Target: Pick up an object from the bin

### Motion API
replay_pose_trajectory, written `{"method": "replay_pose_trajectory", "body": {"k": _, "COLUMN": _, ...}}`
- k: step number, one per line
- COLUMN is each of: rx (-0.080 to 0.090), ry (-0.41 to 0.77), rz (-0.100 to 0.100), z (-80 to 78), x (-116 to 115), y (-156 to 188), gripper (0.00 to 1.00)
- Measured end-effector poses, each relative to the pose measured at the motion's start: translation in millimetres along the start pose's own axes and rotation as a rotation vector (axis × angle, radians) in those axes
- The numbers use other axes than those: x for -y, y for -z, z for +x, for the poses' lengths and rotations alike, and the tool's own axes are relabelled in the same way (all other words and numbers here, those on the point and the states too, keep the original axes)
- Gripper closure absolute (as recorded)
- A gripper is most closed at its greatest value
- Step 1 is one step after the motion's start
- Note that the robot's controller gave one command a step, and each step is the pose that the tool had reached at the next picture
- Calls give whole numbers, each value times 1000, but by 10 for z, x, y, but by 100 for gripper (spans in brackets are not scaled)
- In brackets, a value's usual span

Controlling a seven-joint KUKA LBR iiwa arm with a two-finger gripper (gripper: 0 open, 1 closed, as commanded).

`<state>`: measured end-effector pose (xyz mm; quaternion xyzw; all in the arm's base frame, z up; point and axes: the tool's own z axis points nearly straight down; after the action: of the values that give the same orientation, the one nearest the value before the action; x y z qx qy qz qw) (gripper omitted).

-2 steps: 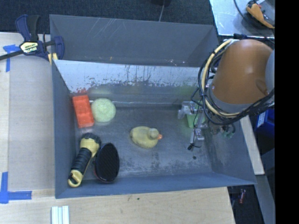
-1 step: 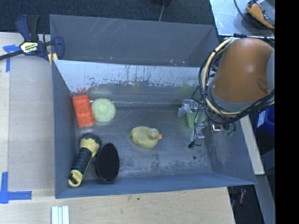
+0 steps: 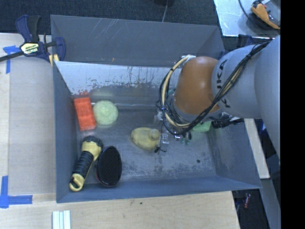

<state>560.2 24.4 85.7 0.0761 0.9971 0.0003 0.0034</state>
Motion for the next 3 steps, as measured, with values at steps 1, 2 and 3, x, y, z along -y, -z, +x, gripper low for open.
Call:
{"method": "replay_pose_trajectory", "body": {"k": 1, "rx": 4, "ry": -15, "rz": 0, "z": 33, "x": -135, "y": 517, "gripper": 0}}
{"method": "replay_pose_trajectory", "body": {"k": 2, "rx": -1, "ry": -340, "rz": 1, "z": 196, "x": -366, "y": 131, "gripper": 0}}
{"method": "replay_pose_trajectory", "body": {"k": 3, "rx": 13, "ry": -95, "rz": -2, "z": -101, "x": -267, "y": -158, "gripper": 0}}
